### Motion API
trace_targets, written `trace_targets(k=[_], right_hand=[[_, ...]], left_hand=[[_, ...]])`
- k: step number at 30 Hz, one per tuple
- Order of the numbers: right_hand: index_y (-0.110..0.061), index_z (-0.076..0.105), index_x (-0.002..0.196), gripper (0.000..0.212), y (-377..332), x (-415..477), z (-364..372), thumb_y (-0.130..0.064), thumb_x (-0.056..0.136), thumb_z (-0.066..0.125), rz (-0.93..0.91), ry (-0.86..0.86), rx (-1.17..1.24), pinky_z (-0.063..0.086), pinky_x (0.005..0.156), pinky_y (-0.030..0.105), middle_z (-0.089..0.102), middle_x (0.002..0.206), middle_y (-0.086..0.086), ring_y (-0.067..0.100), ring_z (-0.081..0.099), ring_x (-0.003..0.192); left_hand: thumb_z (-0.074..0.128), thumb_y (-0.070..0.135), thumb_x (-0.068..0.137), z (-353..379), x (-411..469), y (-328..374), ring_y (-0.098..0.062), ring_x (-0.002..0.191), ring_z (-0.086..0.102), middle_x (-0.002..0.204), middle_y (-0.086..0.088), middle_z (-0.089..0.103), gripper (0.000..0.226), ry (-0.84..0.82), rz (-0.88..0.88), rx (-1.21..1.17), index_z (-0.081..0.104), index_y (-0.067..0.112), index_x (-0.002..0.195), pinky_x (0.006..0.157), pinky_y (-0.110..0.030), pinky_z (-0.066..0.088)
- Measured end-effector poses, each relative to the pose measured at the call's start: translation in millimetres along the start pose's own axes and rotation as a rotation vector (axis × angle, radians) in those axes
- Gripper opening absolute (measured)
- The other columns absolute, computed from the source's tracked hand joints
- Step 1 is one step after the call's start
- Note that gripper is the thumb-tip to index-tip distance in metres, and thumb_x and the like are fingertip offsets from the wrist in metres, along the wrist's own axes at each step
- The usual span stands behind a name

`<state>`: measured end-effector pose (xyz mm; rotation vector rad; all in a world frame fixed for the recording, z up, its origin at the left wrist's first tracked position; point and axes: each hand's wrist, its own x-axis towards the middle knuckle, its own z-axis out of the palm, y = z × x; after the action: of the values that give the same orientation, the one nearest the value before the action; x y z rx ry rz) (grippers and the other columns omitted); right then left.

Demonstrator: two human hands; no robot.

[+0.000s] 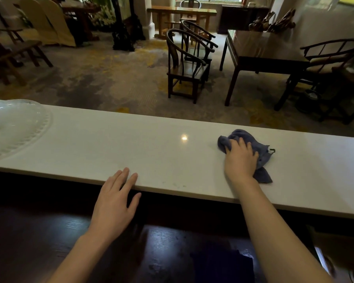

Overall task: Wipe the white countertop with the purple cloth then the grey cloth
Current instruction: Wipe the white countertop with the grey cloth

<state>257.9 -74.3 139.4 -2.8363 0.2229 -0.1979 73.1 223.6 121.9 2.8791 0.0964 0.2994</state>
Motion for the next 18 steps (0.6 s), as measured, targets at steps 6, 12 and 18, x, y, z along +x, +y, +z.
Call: trace_targets(k=[6, 12, 18], right_hand=[[-0.025, 0.049, 0.144, 0.038, -72, -8, 18, -0.024, 0.107, 0.042, -0.126, -0.088, 0.052, 0.012, 0.123, 0.060, 0.034, 0.165, 0.007, 0.035, 0.018, 0.154], [-0.026, 0.047, 0.145, 0.039, -135, -30, 33, -0.026, 0.108, 0.035, -0.348, -0.219, 0.099, 0.005, 0.123, 0.058, 0.023, 0.169, 0.006, 0.035, 0.010, 0.156], [-0.029, 0.043, 0.150, 0.045, -174, -91, 45, -0.028, 0.106, 0.041, -0.714, -0.357, 0.110, 0.004, 0.123, 0.057, 0.016, 0.171, 0.007, 0.035, 0.007, 0.156]], left_hand=[[0.042, 0.044, 0.088, 0, 1, -2, -0.035, 0.135, 0.046, 0.145, -0.017, 0.051, 0.059, -0.001, 0.010, 0.004, 0.057, 0.010, 0.135, 0.112, -0.048, 0.037], [0.042, 0.043, 0.088, 3, 1, -3, -0.035, 0.136, 0.045, 0.147, -0.017, 0.050, 0.059, 0.000, 0.009, 0.004, 0.056, 0.011, 0.136, 0.114, -0.046, 0.034], [0.043, 0.041, 0.087, 4, 1, -3, -0.035, 0.136, 0.045, 0.145, -0.018, 0.051, 0.061, 0.004, 0.010, 0.011, 0.054, 0.008, 0.136, 0.114, -0.047, 0.033]])
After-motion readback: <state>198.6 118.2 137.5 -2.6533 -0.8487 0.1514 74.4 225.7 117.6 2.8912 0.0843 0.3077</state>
